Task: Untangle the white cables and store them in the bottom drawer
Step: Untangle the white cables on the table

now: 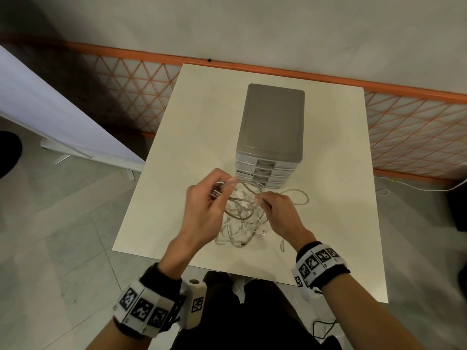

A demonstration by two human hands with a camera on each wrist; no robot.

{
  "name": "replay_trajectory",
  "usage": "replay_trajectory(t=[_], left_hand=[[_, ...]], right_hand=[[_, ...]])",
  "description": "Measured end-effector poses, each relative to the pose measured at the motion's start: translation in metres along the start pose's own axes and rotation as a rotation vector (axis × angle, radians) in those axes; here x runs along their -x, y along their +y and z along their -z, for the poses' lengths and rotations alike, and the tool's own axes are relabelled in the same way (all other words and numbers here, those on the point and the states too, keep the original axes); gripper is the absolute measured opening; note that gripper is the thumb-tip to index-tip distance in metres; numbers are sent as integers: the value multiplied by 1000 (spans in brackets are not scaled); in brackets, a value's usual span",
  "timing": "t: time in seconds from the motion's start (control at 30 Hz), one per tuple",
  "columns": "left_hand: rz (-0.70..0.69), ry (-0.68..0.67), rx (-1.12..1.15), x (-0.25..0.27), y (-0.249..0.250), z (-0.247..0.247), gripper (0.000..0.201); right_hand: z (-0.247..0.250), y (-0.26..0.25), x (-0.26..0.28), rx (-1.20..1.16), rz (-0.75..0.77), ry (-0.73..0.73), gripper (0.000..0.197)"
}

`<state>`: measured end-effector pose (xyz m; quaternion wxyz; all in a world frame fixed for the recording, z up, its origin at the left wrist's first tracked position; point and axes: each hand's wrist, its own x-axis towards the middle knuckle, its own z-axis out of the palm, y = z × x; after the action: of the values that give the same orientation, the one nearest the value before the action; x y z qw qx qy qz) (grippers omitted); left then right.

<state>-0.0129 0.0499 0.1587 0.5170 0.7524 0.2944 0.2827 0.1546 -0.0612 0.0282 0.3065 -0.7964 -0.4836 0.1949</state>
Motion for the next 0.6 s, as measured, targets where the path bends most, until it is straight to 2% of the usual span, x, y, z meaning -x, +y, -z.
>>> replay_trajectory(t=[0.17,0.23,0.27,0.3,0.37,0.4,0.43,0.5,0.6], left_hand=[[-3,106,78,13,10,31,15],[37,113,-31,15,-4,41,15],[81,65,-149,13,-14,46,12],[162,-50,-325,11,-22,48,7],[309,-333,-744,10,-30,45,43],[314,-423,-853,9,-31,39,61],[287,-460,-863,7,-30,27,72],[218,-440,-771,4,-29,-4,78],[211,-351,-686,-3,-32,-43,61]], right_hand=[[1,17,-1,43,-76,-45,24],[6,19,-4,52,-76,-34,25],[9,17,-5,52,-67,-20,26],[13,15,-6,53,-53,-14,26],[18,6,-7,64,-11,-21,22],[20,0,-8,81,13,-24,21],[21,-4,-9,101,36,-30,20],[19,-10,-8,144,79,-50,18],[14,-16,-4,37,94,-52,24]])
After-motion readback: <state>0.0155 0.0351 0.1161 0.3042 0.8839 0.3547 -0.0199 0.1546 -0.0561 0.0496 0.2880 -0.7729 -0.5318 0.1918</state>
